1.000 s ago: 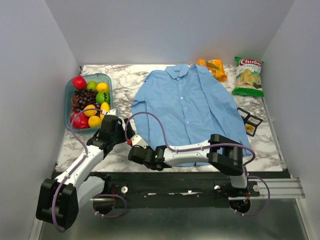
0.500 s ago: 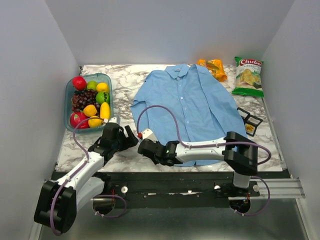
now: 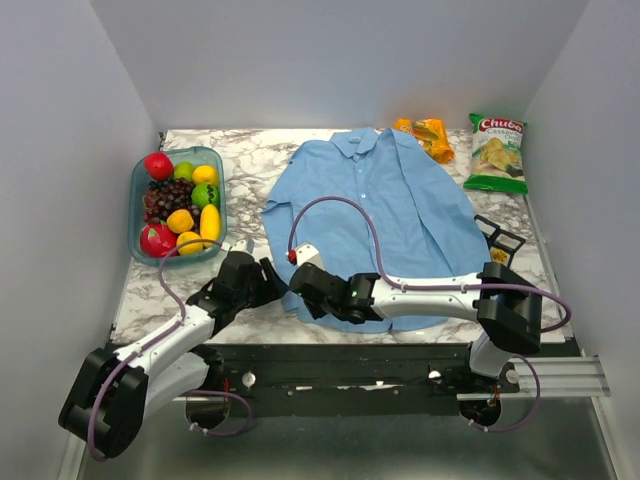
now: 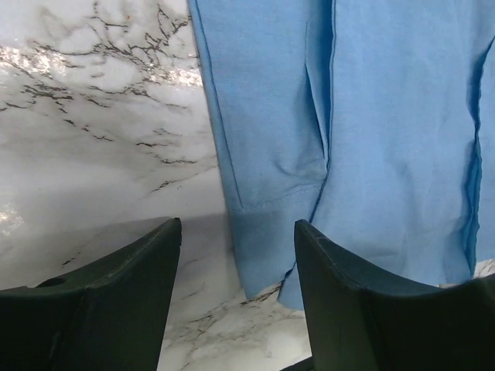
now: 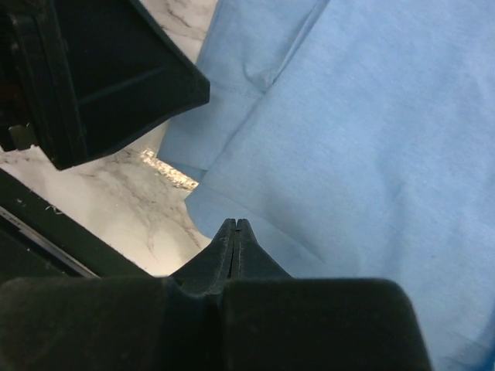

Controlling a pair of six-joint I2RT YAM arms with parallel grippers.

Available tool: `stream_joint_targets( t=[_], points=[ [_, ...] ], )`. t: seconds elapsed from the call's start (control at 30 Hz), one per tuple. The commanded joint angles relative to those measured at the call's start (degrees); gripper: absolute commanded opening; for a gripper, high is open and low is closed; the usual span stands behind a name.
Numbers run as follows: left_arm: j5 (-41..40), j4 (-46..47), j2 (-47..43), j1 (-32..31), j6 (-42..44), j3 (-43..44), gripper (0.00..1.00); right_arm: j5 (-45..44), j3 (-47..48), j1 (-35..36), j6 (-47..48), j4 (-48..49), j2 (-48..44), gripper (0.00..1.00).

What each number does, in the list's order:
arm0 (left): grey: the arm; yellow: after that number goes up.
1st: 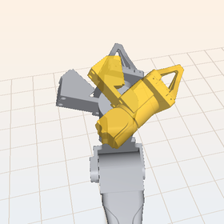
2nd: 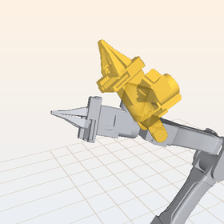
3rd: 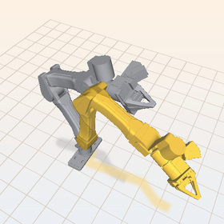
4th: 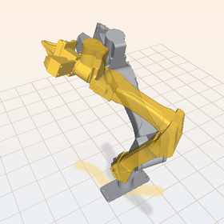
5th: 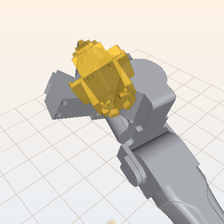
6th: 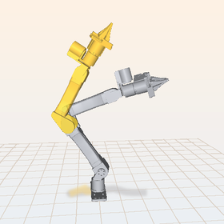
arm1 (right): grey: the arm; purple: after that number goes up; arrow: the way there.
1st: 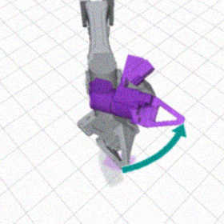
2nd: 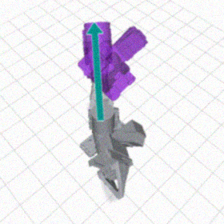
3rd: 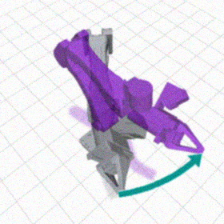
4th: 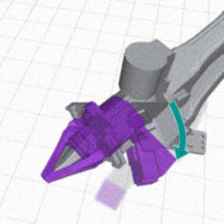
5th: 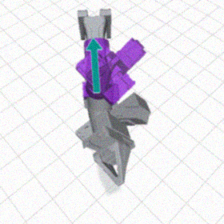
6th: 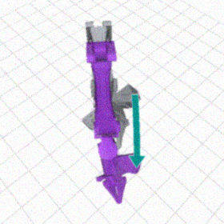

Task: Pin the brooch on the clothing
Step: Flatten out the clothes at the center of the board.

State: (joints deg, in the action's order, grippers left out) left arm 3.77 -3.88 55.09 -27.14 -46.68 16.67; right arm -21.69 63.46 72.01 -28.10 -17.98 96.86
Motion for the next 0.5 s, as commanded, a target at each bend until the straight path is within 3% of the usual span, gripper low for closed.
stream_joint_targets(
  t=[0.0,0.2,0.33,0.47],
  points=[
    [-1.05,1.68,2.46,-0.81,-1.58,-0.23,0.67,2.97,-1.5,0.15,-1.08,2.86,-0.36,0.01],
    [1.06,6.87,7.3,-3.45,-4.12,-1.55,0.65,1.92,-1.76,0.15,-0.56,2.86,-0.62,0.01],
    [-1.74,6.69,8.36,-5.2,-4.65,-2.42,0.6,1.92,-2.29,0.15,-0.73,3.3,-1.14,0.01],
    [-3.24,8.45,11.52,-5.56,-4.83,-3.13,0.35,2.09,-2.9,0.15,-0.91,4.0,-1.67,0.01]
  ],
)
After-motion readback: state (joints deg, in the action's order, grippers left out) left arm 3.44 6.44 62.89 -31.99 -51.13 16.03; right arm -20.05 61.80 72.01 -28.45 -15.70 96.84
